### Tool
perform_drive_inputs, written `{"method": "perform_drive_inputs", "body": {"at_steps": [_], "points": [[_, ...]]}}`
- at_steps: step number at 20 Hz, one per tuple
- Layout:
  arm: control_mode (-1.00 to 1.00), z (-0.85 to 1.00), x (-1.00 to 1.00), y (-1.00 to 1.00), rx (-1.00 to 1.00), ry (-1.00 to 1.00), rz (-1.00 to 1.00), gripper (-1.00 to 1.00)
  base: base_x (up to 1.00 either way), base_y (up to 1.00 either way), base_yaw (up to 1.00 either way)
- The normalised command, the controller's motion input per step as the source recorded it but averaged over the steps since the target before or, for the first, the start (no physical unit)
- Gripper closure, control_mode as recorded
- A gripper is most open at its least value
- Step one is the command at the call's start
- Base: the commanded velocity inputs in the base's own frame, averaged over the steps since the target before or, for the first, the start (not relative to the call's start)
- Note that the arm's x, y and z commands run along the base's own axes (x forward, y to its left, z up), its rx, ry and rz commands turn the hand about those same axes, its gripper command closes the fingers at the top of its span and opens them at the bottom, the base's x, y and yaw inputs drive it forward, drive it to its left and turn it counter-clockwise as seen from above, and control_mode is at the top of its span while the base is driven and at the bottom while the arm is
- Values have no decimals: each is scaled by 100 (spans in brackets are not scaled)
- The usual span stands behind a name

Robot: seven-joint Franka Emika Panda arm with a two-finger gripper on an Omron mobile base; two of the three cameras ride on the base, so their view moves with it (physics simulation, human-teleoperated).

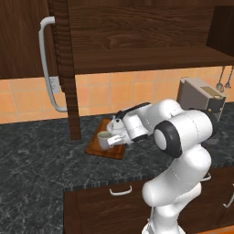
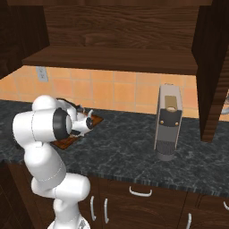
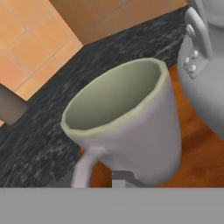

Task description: Pick the kettle from the counter and place it on the tray. Then pick the mug from the cabinet and place it on the tray. Then close the cabinet doors.

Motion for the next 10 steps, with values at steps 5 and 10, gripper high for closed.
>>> {"method": "perform_drive_inputs", "body": {"at_steps": [5,10], "points": [[-100,-6,0,1,-6,-1,0,-100,0,0,0],[-100,0,-2,-7,-4,-3,0,-100,0,0,0]]}}
